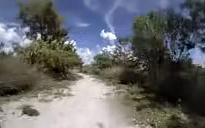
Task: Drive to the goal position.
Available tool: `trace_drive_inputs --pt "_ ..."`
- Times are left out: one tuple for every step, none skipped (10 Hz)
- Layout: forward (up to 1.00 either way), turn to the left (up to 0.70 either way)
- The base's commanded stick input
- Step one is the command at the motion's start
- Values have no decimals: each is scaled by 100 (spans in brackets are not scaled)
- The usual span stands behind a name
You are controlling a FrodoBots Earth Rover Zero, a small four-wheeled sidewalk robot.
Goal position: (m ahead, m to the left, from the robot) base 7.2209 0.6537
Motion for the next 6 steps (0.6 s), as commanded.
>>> trace_drive_inputs --pt "85 0" --pt "83 0" --pt "82 0" --pt "82 0" --pt "82 0" --pt "82 0"
